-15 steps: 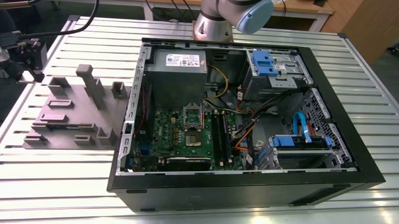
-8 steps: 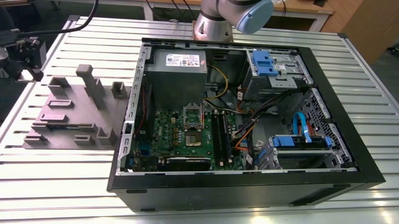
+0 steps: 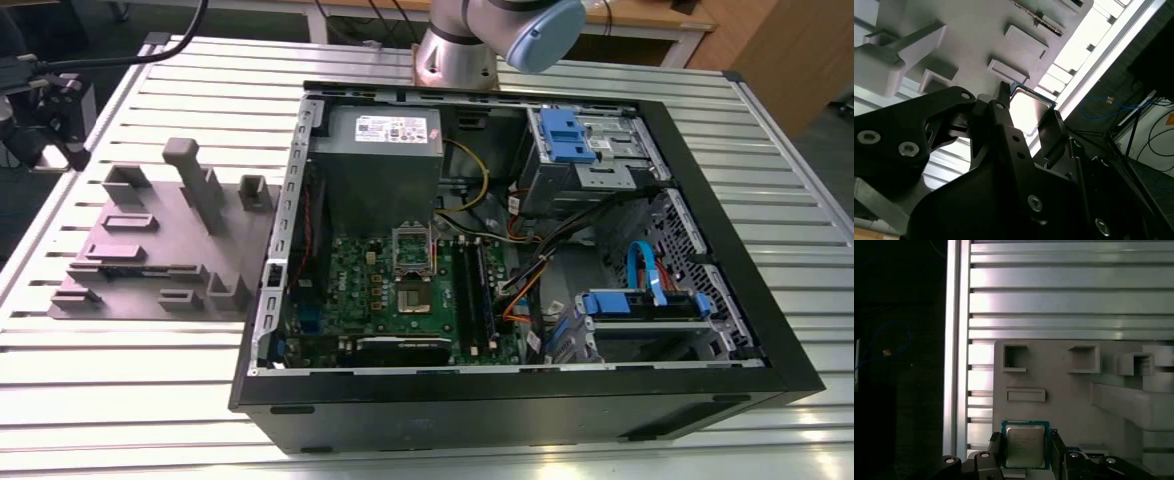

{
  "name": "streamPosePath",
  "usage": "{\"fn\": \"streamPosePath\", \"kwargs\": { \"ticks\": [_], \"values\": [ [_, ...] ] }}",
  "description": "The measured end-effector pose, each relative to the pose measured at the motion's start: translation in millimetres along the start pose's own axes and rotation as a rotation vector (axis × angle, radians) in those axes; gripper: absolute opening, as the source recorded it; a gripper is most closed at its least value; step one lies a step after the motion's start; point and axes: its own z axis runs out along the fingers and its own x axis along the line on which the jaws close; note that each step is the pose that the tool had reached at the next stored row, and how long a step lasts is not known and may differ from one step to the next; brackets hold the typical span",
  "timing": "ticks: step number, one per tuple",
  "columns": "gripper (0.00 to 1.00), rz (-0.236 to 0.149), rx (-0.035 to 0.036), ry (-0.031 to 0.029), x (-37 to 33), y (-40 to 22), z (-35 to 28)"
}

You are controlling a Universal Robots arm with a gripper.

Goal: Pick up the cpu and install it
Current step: 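Pick up the cpu and move it towards the insertion slot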

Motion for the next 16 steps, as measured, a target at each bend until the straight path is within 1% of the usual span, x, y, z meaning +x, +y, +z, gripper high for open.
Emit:
{"fn": "streamPosePath", "kwargs": {
  "ticks": [6,16],
  "values": [
    [0.47,0.000,0.0001,0.0001,0.2,0.3,-5.1],
    [0.47,0.000,0.0000,0.0000,0.4,0.5,-10.1]
  ]
}}
